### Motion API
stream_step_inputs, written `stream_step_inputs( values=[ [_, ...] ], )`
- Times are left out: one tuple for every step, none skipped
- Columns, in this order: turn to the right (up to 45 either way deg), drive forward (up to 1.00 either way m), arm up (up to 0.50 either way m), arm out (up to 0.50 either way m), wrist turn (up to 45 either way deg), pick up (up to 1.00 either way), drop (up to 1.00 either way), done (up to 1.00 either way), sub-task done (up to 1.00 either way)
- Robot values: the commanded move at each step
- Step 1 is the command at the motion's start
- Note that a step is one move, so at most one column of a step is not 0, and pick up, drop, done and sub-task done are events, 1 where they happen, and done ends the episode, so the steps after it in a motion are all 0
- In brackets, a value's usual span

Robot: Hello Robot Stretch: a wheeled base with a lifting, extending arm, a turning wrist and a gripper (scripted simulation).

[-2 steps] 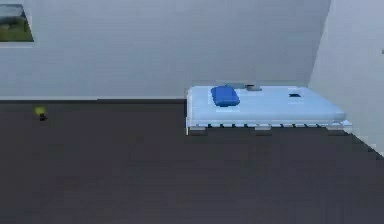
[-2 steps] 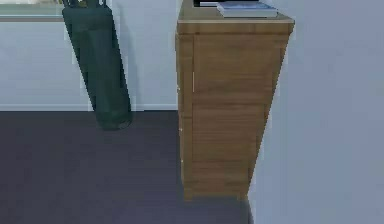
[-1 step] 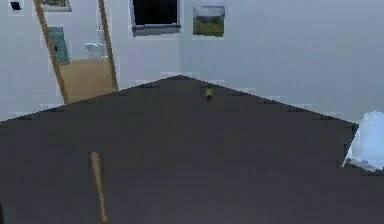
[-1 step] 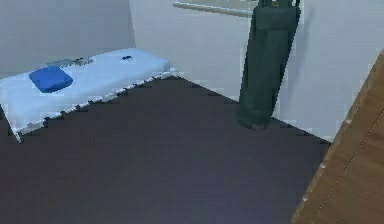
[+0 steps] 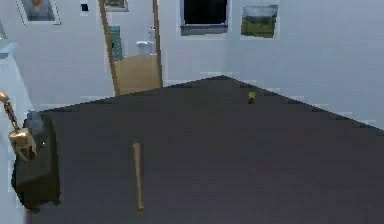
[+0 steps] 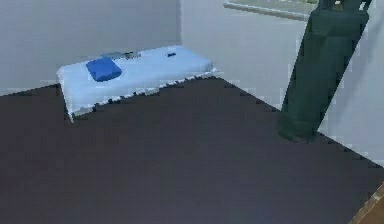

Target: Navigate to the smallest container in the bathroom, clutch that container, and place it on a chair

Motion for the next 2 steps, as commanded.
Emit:
stream_step_inputs(
  values=[
    [0.0,1.0,0.0,0.0,0.0,0.0,0.0,0.0,0.0],
    [3.0,0.0,0.0,0.0,0.0,0.0,0.0,0.0,0.0]
  ],
)
